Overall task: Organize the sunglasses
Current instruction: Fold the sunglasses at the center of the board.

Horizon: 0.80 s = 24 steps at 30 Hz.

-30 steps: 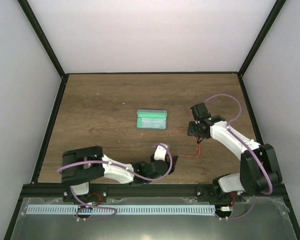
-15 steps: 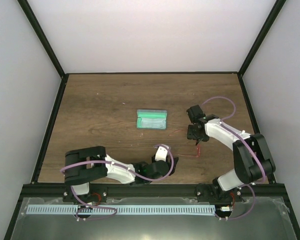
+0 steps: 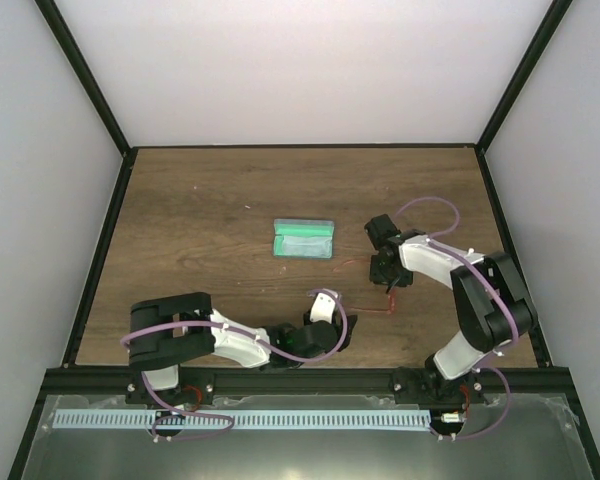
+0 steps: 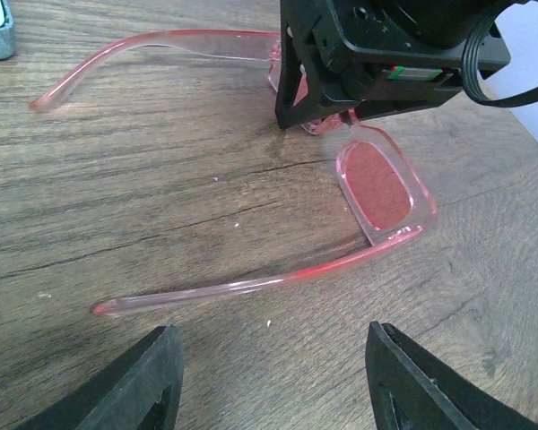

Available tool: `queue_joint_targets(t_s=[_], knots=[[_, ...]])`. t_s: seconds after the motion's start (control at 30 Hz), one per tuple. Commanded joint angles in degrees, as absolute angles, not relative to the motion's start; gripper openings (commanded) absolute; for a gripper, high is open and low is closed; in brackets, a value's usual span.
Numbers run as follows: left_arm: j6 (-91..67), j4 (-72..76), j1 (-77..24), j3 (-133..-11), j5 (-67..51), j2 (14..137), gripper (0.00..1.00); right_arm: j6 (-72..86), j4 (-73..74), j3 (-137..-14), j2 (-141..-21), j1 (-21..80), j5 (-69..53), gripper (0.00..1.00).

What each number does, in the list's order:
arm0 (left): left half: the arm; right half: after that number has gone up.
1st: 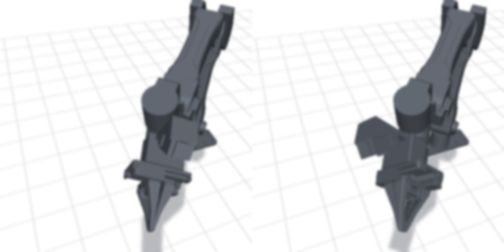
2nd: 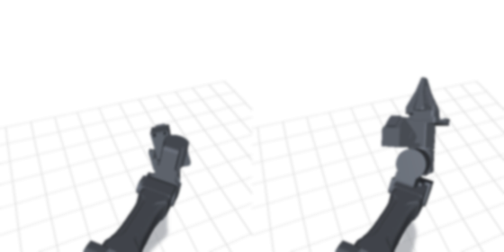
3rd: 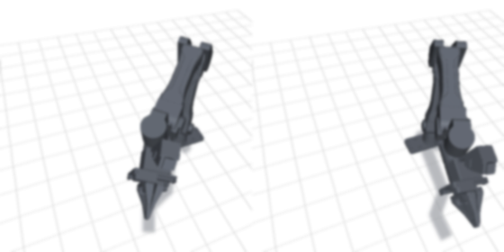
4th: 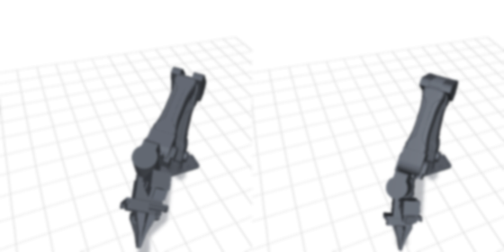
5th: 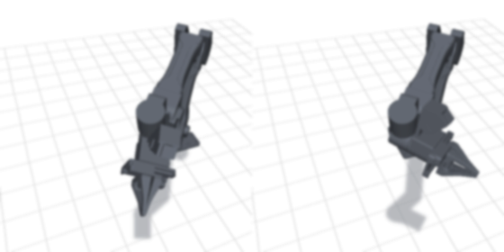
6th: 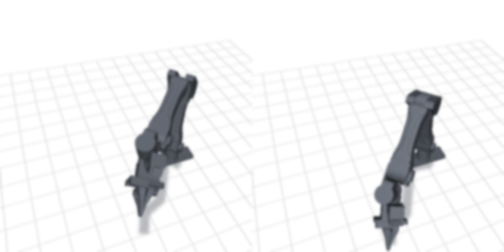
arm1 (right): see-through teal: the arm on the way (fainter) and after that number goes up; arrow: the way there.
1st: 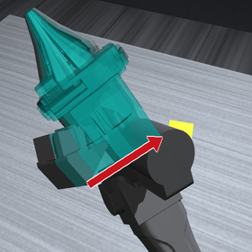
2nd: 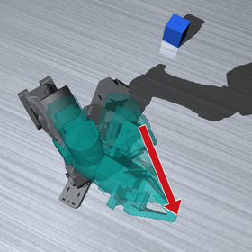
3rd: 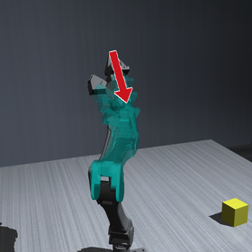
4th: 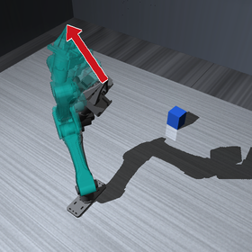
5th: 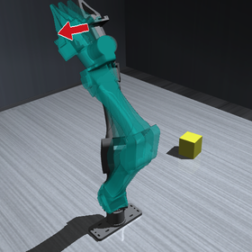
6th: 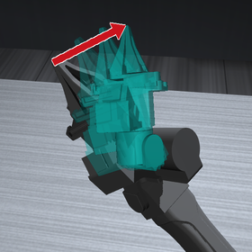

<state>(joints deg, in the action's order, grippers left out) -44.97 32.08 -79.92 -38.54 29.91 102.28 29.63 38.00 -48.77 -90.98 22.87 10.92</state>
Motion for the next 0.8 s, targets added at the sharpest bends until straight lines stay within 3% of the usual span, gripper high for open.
queue_joint_targets(t_s=[0.0,0.23,0.57,0.77], knots=[[-45.03,34.05,-80.33,-38.29,30.82,103.2,0.58,30.91,39.17,-49.75,-93.04,23.98,13.77,0.29],[-44.14,35.36,-80.33,-39.44,28.46,104.63,0.58,31.29,39.09,-50.53,-92.22,24.01,14.71,0.14],[-43.03,37.96,-80.6,-43.04,26.42,112.71,0.6,30.26,36.5,-50.68,-91.83,24.06,13.4,0.13],[-46.3,24.04,-80.14,-50.56,35.78,116.6,0.6,29.85,35.78,-50.36,-90.17,25.51,13.25,0.13]])
